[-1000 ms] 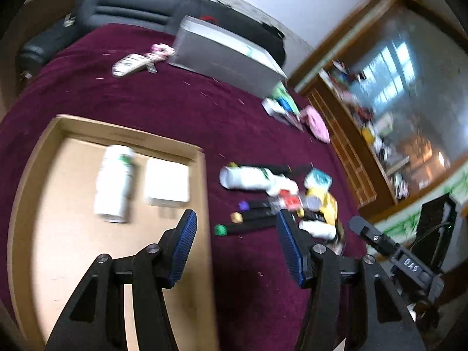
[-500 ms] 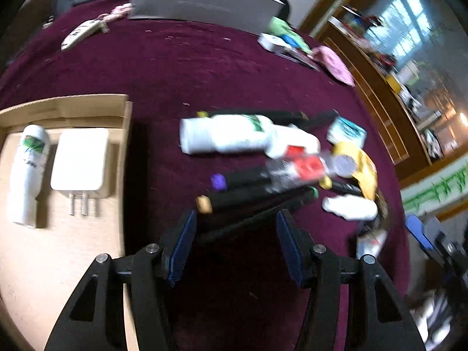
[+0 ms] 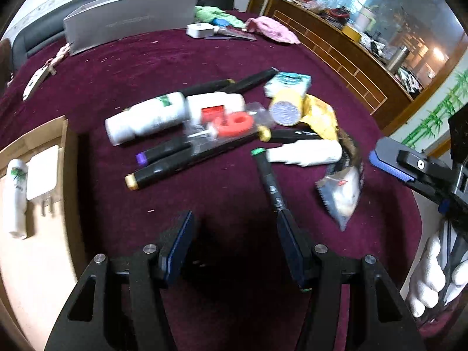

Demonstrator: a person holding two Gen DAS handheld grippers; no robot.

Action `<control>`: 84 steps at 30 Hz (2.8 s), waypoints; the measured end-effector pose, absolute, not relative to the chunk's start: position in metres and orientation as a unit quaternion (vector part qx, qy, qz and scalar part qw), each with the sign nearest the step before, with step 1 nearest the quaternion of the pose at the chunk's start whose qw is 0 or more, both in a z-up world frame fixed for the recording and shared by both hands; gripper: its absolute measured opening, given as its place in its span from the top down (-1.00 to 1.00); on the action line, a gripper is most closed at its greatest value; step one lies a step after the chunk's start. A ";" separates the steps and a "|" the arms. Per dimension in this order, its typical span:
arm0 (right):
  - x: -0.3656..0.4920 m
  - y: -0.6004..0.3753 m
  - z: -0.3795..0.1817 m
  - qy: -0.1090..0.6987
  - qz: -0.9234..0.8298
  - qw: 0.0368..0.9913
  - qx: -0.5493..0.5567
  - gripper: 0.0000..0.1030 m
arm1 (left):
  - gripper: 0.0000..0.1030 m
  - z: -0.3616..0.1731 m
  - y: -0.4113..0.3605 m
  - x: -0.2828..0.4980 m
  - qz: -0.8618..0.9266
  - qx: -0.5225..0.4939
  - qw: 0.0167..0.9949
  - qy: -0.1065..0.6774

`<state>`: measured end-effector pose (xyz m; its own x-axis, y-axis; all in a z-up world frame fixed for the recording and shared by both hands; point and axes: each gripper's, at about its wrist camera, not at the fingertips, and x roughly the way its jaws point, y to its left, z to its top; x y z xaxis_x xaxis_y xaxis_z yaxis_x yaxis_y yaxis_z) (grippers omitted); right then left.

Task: Organize objects
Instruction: 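Grasp the black green-capped marker with the left gripper and lift it, then grasp the black snack packet with the right gripper while the left gripper holds the marker, then carry the marker and packet into the cardboard box and open both grippers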

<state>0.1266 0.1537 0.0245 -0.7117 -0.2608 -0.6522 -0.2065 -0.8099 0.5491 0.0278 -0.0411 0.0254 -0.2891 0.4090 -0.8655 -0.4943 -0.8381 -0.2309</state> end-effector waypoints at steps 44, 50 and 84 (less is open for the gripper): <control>0.119 0.165 -0.025 -0.389 -0.814 -0.099 0.420 0.04 | 0.78 0.041 -0.107 0.087 0.863 -0.442 0.234 -0.075; 0.132 0.152 -0.005 -0.345 -0.839 -0.081 0.414 0.19 | 0.78 0.042 -0.134 0.089 0.867 -0.433 0.223 -0.103; 0.023 -0.137 0.006 -0.152 -0.809 0.185 0.537 0.18 | 0.78 0.010 -0.294 -0.039 0.862 -0.492 0.072 -0.098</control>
